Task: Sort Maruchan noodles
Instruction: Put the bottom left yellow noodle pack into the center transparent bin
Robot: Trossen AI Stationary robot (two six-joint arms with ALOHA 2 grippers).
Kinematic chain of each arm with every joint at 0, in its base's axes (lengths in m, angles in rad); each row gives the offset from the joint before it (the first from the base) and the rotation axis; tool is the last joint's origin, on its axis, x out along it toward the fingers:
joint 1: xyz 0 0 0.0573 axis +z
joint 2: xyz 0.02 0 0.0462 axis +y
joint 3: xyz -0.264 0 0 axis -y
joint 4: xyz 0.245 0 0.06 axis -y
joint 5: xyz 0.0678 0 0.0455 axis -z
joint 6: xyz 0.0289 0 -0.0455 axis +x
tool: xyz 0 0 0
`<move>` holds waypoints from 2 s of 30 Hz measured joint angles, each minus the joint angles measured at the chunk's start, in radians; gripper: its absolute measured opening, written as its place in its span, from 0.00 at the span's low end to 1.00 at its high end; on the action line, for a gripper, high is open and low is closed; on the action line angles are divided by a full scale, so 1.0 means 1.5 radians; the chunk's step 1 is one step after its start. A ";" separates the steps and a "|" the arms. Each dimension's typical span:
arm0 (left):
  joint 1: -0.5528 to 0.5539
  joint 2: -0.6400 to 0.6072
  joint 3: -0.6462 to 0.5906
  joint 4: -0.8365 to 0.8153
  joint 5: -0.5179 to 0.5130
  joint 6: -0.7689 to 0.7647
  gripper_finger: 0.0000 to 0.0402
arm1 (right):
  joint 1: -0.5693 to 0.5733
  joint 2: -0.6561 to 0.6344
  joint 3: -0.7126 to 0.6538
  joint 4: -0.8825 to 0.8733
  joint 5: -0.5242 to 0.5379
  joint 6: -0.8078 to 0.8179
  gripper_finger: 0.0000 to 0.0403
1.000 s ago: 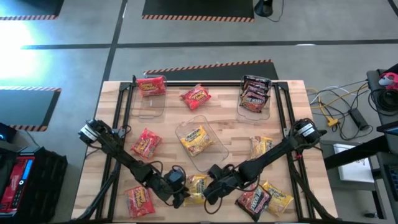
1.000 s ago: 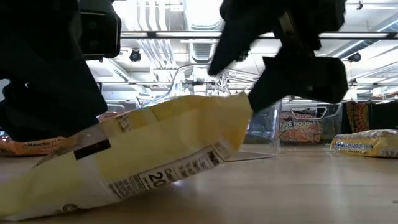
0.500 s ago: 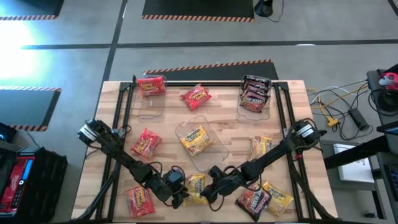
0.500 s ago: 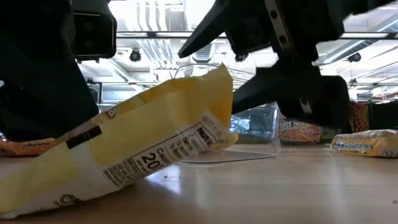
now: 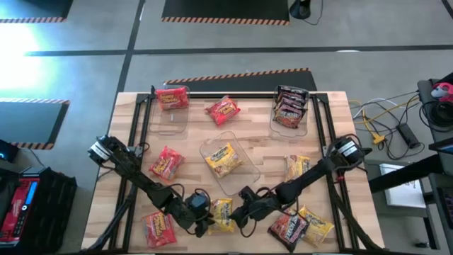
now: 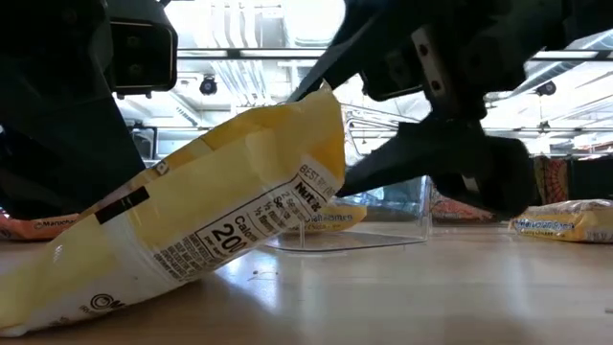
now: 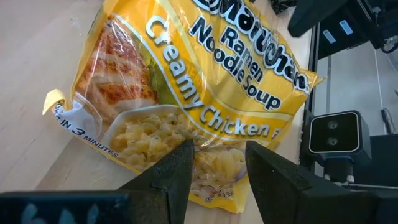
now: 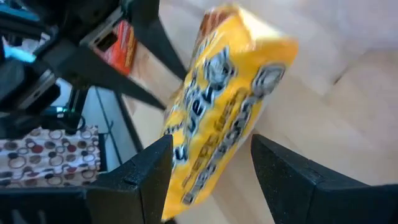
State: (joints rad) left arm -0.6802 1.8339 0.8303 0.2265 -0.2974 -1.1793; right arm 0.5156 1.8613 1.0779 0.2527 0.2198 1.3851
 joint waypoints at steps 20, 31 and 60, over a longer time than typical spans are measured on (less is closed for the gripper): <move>0.009 0.001 -0.002 -0.003 -0.029 -0.001 0.34 | -0.020 0.005 -0.002 0.024 0.040 -0.033 0.51; 0.018 0.000 -0.002 -0.001 -0.031 -0.001 0.34 | -0.020 0.005 -0.002 0.024 0.048 -0.053 0.51; 0.031 0.001 -0.002 0.012 -0.039 -0.006 0.34 | -0.028 0.005 -0.003 0.010 0.050 -0.081 0.40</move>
State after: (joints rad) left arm -0.6334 1.8347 0.8276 0.2451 -0.3553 -1.1885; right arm 0.4740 1.8694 1.0740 0.2672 0.2949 1.2629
